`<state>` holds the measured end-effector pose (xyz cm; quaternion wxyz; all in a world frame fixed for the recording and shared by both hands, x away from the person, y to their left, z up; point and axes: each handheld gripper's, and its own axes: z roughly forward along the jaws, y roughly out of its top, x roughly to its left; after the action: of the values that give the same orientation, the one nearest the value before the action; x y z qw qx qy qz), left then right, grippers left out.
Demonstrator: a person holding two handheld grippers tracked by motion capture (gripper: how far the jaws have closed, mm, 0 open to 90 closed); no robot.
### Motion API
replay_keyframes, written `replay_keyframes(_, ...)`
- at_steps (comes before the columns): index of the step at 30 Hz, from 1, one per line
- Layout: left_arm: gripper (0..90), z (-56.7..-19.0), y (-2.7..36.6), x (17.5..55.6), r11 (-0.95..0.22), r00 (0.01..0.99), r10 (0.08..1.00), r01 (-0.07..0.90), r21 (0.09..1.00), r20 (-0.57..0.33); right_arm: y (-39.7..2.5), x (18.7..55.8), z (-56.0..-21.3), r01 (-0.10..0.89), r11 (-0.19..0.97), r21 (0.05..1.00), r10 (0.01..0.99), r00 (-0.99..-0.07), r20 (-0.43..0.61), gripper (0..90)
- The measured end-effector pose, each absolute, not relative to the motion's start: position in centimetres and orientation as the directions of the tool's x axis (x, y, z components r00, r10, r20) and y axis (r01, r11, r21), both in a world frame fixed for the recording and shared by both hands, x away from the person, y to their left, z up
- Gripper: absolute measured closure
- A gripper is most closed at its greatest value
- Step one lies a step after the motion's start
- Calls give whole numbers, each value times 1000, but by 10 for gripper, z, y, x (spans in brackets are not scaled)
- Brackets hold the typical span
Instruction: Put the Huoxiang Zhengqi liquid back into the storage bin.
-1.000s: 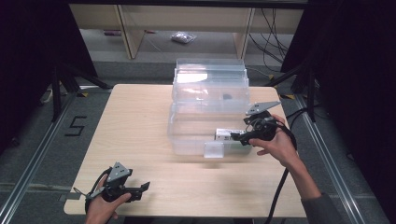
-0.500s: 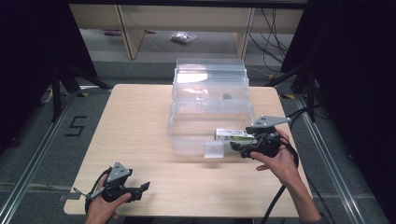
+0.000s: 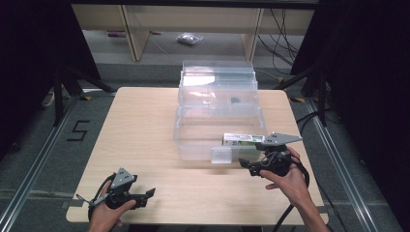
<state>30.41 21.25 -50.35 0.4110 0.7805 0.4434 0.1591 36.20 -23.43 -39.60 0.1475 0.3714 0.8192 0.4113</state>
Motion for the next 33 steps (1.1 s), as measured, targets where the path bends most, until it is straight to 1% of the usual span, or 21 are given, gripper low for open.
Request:
replay_keyframes(2,148,-503,214,304,-284,562,820,559,779,-104,-234,360,-398,495,375,784,734,-675,75,162)
replay_keyframes(3,148,-502,214,304,-284,563,820,557,780,-103,-235,360,-400,473,381,794,731,-680,54,161)
replay_keyframes(5,147,-502,214,304,-286,564,819,557,780,-103,-234,356,-404,487,361,795,740,-669,73,162)
replay_keyframes(6,148,-503,214,303,-284,563,820,558,780,-105,-234,356,-406,475,370,798,740,-671,56,161)
replay_keyframes(8,148,-502,214,303,-283,563,820,558,780,-105,-233,353,-411,497,362,789,746,-662,75,162)
replay_keyframes(12,148,-502,214,303,-283,563,820,559,780,-105,-235,350,-419,487,357,798,745,-663,72,162)
replay_keyframes(13,147,-502,214,303,-286,565,819,557,780,-103,-234,347,-420,504,342,793,751,-654,92,162)
replay_keyframes(15,148,-502,213,303,-271,559,821,556,786,-112,-234,346,-425,495,338,800,748,-658,91,162)
replay_keyframes(16,148,-502,214,303,-286,566,818,556,780,-104,-236,347,-426,475,349,808,746,-662,67,162)
replay_keyframes(17,148,-502,214,303,-284,565,819,558,780,-106,-235,345,-428,494,326,806,750,-655,98,162)
replay_keyframes(18,148,-502,214,303,-284,566,818,557,780,-106,-236,344,-429,486,340,805,747,-659,83,162)
replay_keyframes(19,148,-502,214,303,-284,567,817,556,781,-106,-234,342,-431,497,319,807,753,-650,103,161)
replay_keyframes(21,148,-503,212,303,-273,560,822,553,787,-108,-237,341,-434,482,340,808,740,-667,86,161)
replay_keyframes(25,148,-503,212,302,-269,557,824,551,790,-108,-237,337,-441,508,303,806,745,-654,132,160)
replay_keyframes(27,148,-502,215,303,-299,573,814,550,779,-92,-239,337,-445,493,328,806,745,-660,100,160)
replay_keyframes(29,148,-502,214,303,-299,571,816,552,778,-92,-239,335,-449,504,316,804,747,-655,117,160)
replay_keyframes(30,148,-502,214,302,-297,569,817,551,780,-91,-240,335,-449,498,333,800,744,-661,102,160)
replay_keyframes(31,148,-501,214,303,-301,574,813,555,776,-95,-238,333,-450,515,310,799,749,-650,129,160)
replay_keyframes(32,148,-501,214,303,-300,574,814,554,777,-95,-240,334,-451,500,335,799,742,-662,103,160)
replay_keyframes(33,148,-502,214,303,-298,575,813,552,779,-96,-240,334,-451,498,331,802,741,-663,106,160)
